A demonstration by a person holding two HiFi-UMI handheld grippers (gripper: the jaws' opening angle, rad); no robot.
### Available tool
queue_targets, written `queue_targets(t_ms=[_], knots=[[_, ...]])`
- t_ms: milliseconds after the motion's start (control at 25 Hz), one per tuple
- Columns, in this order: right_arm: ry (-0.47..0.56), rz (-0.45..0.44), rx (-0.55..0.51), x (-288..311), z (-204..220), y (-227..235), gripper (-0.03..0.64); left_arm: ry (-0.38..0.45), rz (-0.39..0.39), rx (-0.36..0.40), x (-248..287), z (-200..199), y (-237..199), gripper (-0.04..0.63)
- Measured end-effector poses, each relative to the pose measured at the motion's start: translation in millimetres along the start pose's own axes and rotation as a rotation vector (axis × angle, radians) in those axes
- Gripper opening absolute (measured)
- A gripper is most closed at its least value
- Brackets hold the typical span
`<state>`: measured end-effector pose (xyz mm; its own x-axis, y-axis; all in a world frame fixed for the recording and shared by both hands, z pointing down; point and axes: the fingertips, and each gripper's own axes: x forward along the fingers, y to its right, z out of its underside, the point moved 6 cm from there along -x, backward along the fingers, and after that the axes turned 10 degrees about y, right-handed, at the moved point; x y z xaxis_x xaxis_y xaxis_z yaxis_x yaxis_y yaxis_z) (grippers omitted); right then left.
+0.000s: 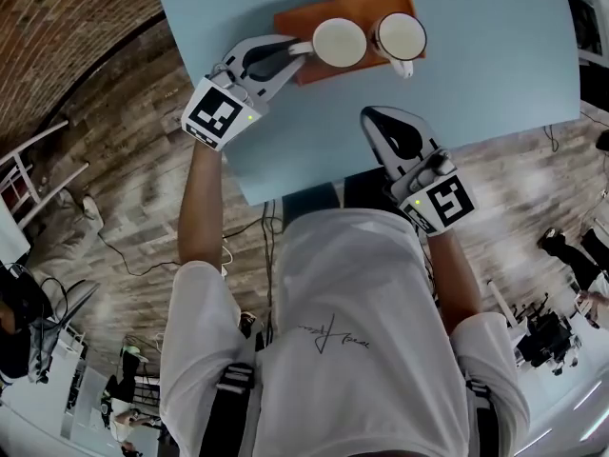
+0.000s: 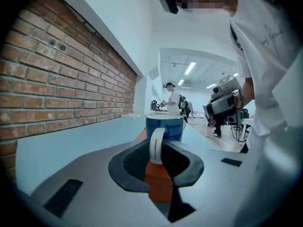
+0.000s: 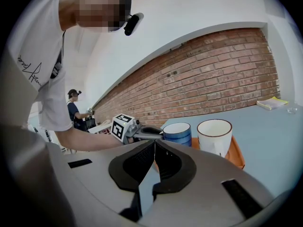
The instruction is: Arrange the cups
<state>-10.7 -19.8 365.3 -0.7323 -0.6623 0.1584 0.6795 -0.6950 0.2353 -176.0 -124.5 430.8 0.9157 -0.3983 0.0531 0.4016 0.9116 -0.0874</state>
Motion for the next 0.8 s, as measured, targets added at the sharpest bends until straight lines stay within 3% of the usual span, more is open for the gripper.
queue_targets(t_ms=[800], knots=[[0.036, -0.080, -0.007, -31.1, -10.3, 14.0, 0.021, 0.030, -0.291, -0.016, -1.6, -9.1, 25.3, 0.071]])
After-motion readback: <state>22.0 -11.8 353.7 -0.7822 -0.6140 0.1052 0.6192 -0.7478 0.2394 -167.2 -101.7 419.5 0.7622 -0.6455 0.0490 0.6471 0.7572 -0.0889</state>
